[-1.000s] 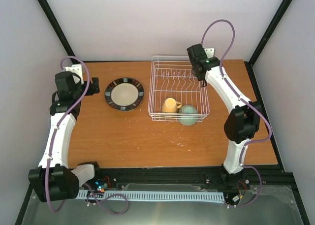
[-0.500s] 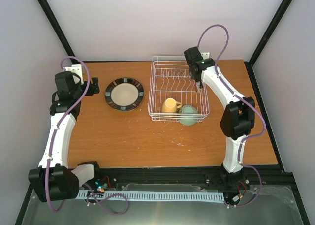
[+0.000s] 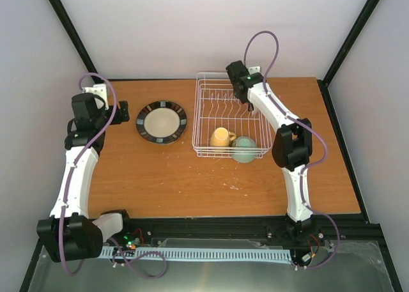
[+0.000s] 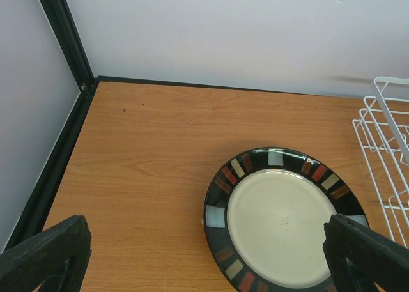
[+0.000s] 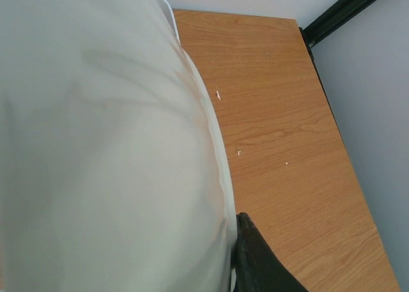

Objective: Load the mixed dishes into the dish rack

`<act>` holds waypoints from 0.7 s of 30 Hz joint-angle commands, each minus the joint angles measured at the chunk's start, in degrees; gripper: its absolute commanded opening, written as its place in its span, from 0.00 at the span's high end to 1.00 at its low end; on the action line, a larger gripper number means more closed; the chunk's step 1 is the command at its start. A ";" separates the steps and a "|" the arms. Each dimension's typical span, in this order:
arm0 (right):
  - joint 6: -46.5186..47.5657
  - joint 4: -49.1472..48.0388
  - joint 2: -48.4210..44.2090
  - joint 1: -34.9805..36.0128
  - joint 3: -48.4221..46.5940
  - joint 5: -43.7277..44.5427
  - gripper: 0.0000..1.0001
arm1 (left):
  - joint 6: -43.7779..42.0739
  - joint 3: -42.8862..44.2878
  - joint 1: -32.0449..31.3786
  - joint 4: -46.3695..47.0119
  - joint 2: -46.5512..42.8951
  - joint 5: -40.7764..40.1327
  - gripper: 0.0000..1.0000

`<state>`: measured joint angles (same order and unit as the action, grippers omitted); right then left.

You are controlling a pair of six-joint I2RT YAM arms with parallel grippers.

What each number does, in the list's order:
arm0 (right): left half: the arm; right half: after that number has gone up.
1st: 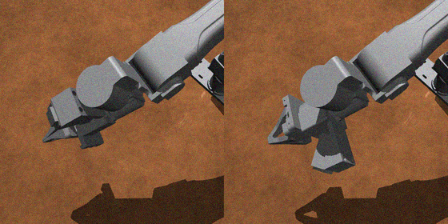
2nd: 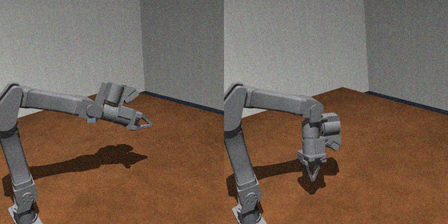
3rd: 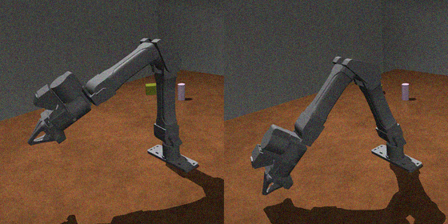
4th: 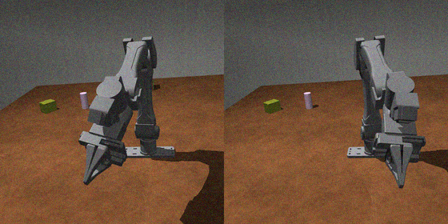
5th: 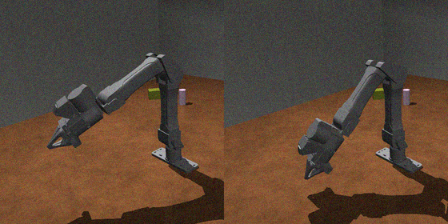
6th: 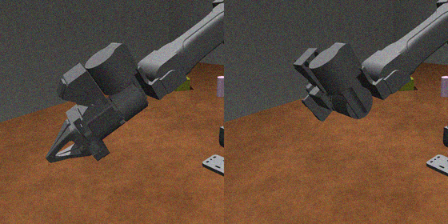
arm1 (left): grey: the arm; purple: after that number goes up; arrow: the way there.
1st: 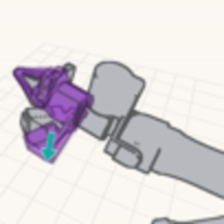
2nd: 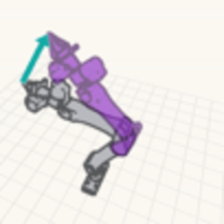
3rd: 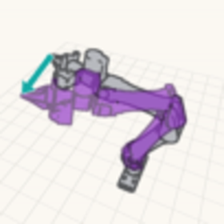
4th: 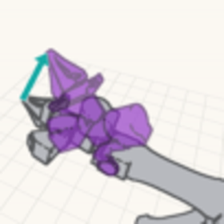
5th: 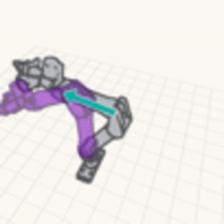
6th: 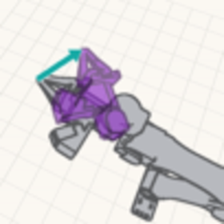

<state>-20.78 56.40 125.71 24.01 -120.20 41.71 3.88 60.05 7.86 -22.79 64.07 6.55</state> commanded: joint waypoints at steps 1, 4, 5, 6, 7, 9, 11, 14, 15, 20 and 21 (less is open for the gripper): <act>-1.55 4.49 1.37 1.57 -4.12 -0.90 0.97 | -1.26 0.76 -0.30 -0.20 -0.09 -0.68 0.00; -2.42 7.59 1.15 1.57 -3.65 -0.31 0.97 | -1.24 0.76 -0.43 -0.20 0.23 -0.29 0.00; -2.59 7.93 0.67 1.50 -2.73 -0.05 0.97 | -1.24 0.84 -0.46 -0.16 0.38 -0.16 0.00; -2.65 7.99 -0.03 1.37 -1.58 -0.20 0.97 | -1.24 1.00 -0.52 -0.22 0.63 0.03 0.00; -2.85 7.92 -0.78 1.19 -0.19 -0.66 0.97 | -1.22 1.17 -0.52 -0.30 0.76 0.14 0.00; -3.03 7.30 -2.12 0.86 2.63 -1.97 0.97 | -1.18 1.36 -0.63 -0.46 0.96 0.37 0.00; -3.07 6.95 -2.57 0.49 5.09 -3.32 0.97 | -1.23 1.31 -0.78 -0.58 0.82 0.29 0.00; -3.51 7.83 -1.99 0.21 6.64 -3.90 0.95 | -1.24 1.08 -1.06 -0.69 0.41 -0.31 0.00; -3.77 8.12 -1.78 0.08 6.90 -3.97 0.91 | -1.31 1.05 -1.17 -0.80 0.29 -0.66 0.00; -3.89 8.09 -1.61 -0.10 6.83 -3.90 0.77 | -1.41 1.16 -1.44 -1.26 0.09 -1.81 0.00; -3.89 8.06 -1.67 -0.10 6.76 -3.85 0.69 | -1.42 1.25 -1.52 -1.29 0.13 -2.01 0.00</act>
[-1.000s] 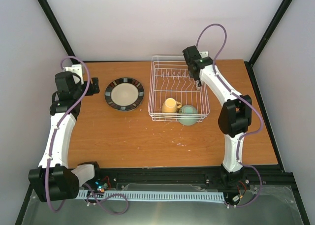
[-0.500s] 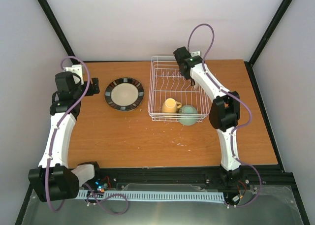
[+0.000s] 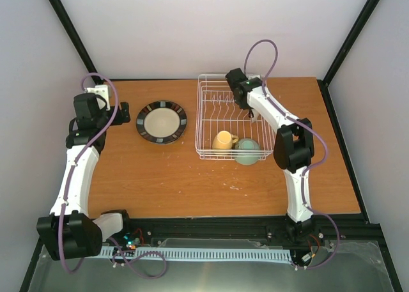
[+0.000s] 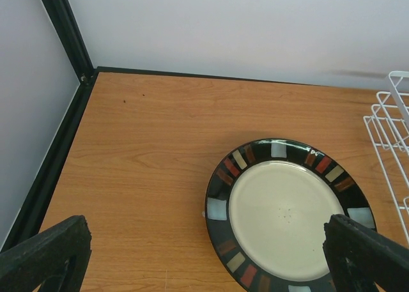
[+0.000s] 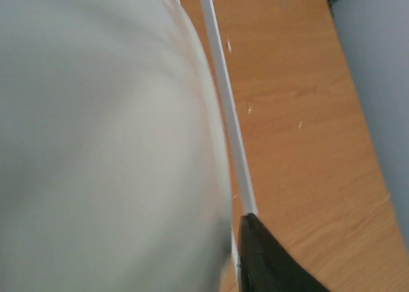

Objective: Load the mixed dishes into the dish rack

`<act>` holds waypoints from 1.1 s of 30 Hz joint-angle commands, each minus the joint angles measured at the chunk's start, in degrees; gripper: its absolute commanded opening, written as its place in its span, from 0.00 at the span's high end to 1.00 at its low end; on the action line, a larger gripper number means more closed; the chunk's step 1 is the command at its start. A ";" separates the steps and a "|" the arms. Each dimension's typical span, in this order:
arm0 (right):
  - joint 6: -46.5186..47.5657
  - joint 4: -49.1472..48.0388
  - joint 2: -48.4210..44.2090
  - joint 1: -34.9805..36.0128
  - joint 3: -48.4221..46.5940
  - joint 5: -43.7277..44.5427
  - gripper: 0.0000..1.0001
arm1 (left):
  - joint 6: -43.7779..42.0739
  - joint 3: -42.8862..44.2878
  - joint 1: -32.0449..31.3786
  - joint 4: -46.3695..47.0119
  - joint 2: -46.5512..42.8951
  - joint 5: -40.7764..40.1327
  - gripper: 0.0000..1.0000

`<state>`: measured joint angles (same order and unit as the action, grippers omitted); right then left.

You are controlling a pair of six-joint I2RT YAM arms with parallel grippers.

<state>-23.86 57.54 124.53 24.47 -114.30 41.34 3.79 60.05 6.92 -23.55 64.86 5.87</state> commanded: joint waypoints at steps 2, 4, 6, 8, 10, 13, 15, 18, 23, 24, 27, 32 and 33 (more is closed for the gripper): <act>-0.91 7.12 -0.58 -0.61 0.37 -3.03 0.53 | -1.38 1.37 -0.68 -0.62 -0.61 -1.71 0.00; -1.14 7.17 -0.88 -0.57 0.11 -2.28 0.42 | -1.42 1.43 -0.79 -0.69 -0.44 -1.91 0.00; -1.28 7.23 -1.47 -0.62 0.13 -1.49 0.35 | -1.42 1.34 -0.77 -0.59 -0.31 -1.91 0.00; -1.80 7.08 -2.52 -0.59 0.45 -0.19 0.34 | -1.48 1.30 -0.77 -0.64 -0.21 -2.06 0.00; -2.08 6.32 -4.19 -0.58 1.26 1.69 0.33 | -1.50 1.30 -0.85 -0.71 -0.09 -2.48 0.00; -2.10 3.96 -7.91 -0.56 3.48 4.79 0.32 | -1.59 1.59 -0.86 -1.03 -0.17 -3.44 0.00; -1.23 1.79 -10.86 -0.62 4.86 6.46 0.31 | -1.59 2.01 -0.86 -1.48 -0.26 -4.15 0.00; -0.39 0.16 -12.97 -0.63 5.26 8.09 0.30 | -1.59 2.50 -0.85 -1.77 -0.51 -4.87 0.00; 1.23 -1.51 -13.09 -0.76 5.47 5.16 0.28 | -1.39 2.14 -0.85 -2.04 -0.46 -5.34 0.00; 1.55 -1.74 -13.02 -0.74 5.84 4.24 0.27 | -1.34 1.97 -0.85 -2.13 -0.37 -5.34 0.00; 1.72 -1.27 -11.95 -0.79 5.64 2.19 0.26 | -1.33 1.61 -0.85 -2.29 -0.26 -5.87 0.00; 1.57 -0.43 -11.33 -0.74 4.66 0.71 0.24 | -1.51 1.38 -0.85 -2.16 -0.39 -6.56 0.00; 1.64 -0.69 -11.88 -0.74 4.67 0.48 0.23 | -1.51 1.38 -0.85 -2.16 -0.31 -6.68 0.00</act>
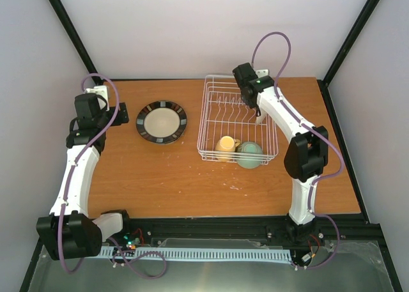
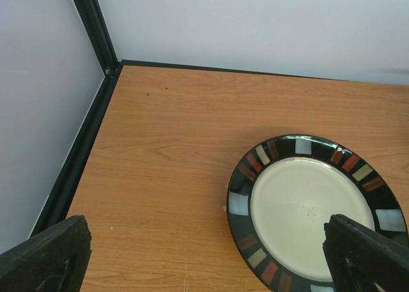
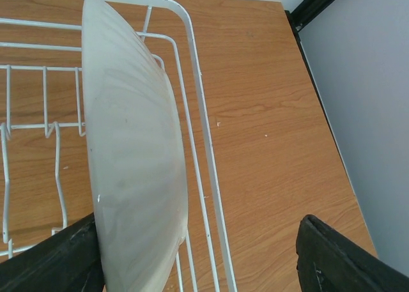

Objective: Load the mixed dishes into the dish rack

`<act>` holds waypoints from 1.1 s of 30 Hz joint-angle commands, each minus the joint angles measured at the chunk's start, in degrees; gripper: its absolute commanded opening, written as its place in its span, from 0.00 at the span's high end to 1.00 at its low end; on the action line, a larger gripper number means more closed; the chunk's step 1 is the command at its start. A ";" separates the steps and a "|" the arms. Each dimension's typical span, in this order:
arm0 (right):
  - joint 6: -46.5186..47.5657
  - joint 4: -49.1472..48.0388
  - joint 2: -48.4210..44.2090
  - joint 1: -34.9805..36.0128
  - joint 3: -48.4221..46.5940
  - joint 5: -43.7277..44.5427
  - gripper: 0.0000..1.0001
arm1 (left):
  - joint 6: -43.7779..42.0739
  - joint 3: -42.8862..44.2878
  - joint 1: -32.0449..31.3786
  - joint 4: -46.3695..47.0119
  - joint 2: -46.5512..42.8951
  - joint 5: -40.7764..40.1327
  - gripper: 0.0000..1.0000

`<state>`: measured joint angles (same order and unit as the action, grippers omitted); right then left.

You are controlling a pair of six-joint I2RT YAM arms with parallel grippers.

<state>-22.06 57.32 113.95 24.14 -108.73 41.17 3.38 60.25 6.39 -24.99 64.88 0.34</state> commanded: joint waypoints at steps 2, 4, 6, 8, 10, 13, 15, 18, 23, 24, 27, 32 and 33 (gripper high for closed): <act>0.47 -1.10 -2.16 -0.41 -0.79 0.25 0.20 | -1.09 1.18 -0.33 -0.67 -0.09 -1.36 0.00; 0.56 -0.66 -2.43 -0.48 -1.37 1.02 0.17 | -1.09 1.19 -0.36 -0.73 0.14 -1.39 0.00; 0.87 -0.14 -2.44 -0.50 -1.66 1.67 0.14 | -1.09 1.19 -0.37 -0.75 0.20 -1.40 0.00; 0.84 0.36 -2.33 -0.50 -1.78 1.71 0.14 | -1.09 1.19 -0.33 -0.74 0.04 -1.48 0.00; 0.64 -0.05 -2.77 -0.50 -1.35 1.13 0.13 | -1.17 1.15 -0.33 -0.60 -0.10 -1.49 0.00; 1.23 -1.82 -3.77 -0.50 -0.50 -1.43 0.13 | -1.18 1.11 -0.33 -0.68 -0.26 -1.48 0.00; 1.41 -3.10 -4.60 -0.50 -0.04 -3.79 0.13 | -1.18 0.97 -0.33 -0.68 -0.43 -1.56 0.00; 2.29 -5.15 -5.91 -0.56 0.65 -7.16 0.13 | -1.18 0.72 -0.33 -0.61 -0.91 -1.74 0.00; 2.73 -8.40 -8.80 -0.55 2.64 -11.25 0.12 | -1.13 0.16 -0.33 -0.30 -1.12 -1.28 0.00; 2.95 -9.36 -9.62 -0.50 3.40 -12.16 0.12 | -1.10 0.07 -0.33 -0.32 -0.87 -0.59 0.00; 3.46 -14.17 -13.69 -0.41 7.41 -13.87 0.12 | -0.70 -0.48 -0.33 -0.65 0.42 2.98 0.03; 6.28 -28.45 -25.51 -0.43 19.62 -18.77 0.14 | 0.01 -0.89 -0.33 -3.51 5.09 7.42 0.41; 7.43 -31.86 -28.04 -0.49 22.02 -21.11 0.14 | 0.11 -0.98 -0.25 -3.90 6.15 7.92 0.49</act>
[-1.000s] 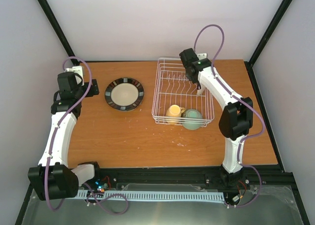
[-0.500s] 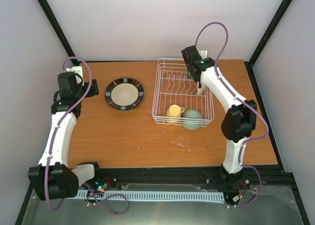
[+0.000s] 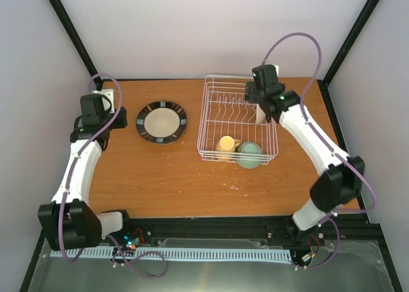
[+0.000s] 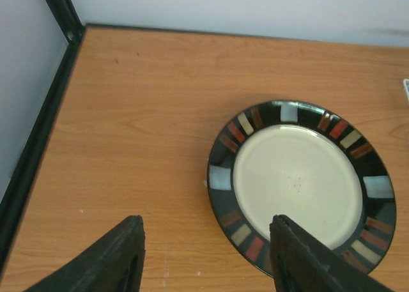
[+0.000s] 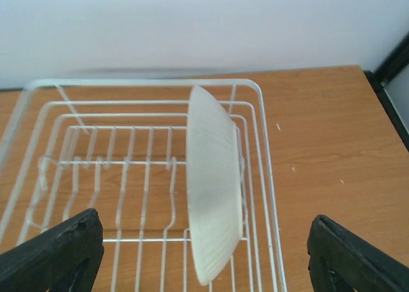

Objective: Load the mixed dishes into the dish rack

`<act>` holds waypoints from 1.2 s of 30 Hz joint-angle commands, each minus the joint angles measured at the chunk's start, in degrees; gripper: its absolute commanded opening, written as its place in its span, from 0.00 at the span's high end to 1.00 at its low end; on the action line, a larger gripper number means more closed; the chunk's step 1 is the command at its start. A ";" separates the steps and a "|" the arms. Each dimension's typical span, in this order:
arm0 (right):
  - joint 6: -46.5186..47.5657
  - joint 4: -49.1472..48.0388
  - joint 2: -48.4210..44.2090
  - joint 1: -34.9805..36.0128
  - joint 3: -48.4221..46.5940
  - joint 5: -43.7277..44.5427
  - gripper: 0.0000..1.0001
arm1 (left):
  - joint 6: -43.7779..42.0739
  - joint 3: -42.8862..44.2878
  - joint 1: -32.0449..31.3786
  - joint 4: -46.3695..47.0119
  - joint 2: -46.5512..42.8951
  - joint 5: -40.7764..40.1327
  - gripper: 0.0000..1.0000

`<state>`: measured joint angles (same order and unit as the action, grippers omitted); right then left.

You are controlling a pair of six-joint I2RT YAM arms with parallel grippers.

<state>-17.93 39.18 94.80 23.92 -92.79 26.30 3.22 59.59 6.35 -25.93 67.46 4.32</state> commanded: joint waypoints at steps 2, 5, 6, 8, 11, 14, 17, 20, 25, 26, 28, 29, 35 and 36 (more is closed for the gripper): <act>4.46 -18.71 -14.35 -0.28 10.48 -9.56 0.14 | 0.65 -0.62 0.02 -3.55 5.18 6.05 0.59; 6.32 -22.25 -19.00 -0.28 13.87 -11.83 0.15 | 1.20 -1.08 1.00 -3.79 6.96 13.03 0.65; 6.90 -22.76 -19.95 -0.28 14.35 -12.36 0.15 | 1.47 -1.35 1.17 -3.70 7.47 15.61 0.66; 7.94 -23.20 -21.53 -0.28 15.09 -13.14 0.14 | 1.65 -1.35 1.43 -4.03 9.09 18.54 0.66; 9.39 -22.69 -22.51 -0.28 15.36 -13.25 0.14 | 1.83 -1.09 1.38 -4.60 12.11 20.54 0.66; 10.28 -22.01 -22.69 -0.29 15.63 -14.44 0.14 | 2.27 -1.14 1.37 -4.26 14.44 18.96 0.65; 10.03 -22.35 -23.01 -0.33 16.48 -15.13 0.14 | 2.22 -0.53 1.41 -4.04 16.85 18.24 0.65; 10.09 -22.69 -23.09 -0.29 16.81 -15.97 0.14 | 1.85 0.26 1.39 -3.95 18.83 16.97 0.65; 10.83 -22.74 -22.92 -0.29 16.86 -16.29 0.14 | 1.10 3.37 1.47 -4.30 21.37 13.95 0.65; 11.05 -22.81 -22.84 -0.28 16.92 -16.43 0.14 | 1.02 4.13 1.47 -4.42 21.96 13.89 0.66; 11.36 -22.83 -22.82 -0.28 16.95 -16.54 0.14 | 0.93 5.57 1.47 -4.63 23.14 13.64 0.66; 11.50 -22.83 -22.75 -0.28 16.94 -16.57 0.14 | 0.87 6.08 1.47 -4.49 23.73 13.43 0.66; 12.26 -22.63 -22.40 -0.28 16.70 -16.52 0.14 | 0.27 9.48 1.73 -4.22 28.87 13.77 0.67; 12.37 -22.57 -22.38 -0.28 16.68 -16.69 0.14 | 0.11 9.78 1.74 -4.12 29.78 13.79 0.68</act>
<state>-6.72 17.69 72.25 23.77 -76.05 10.04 4.54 66.11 7.51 -30.30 93.65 18.26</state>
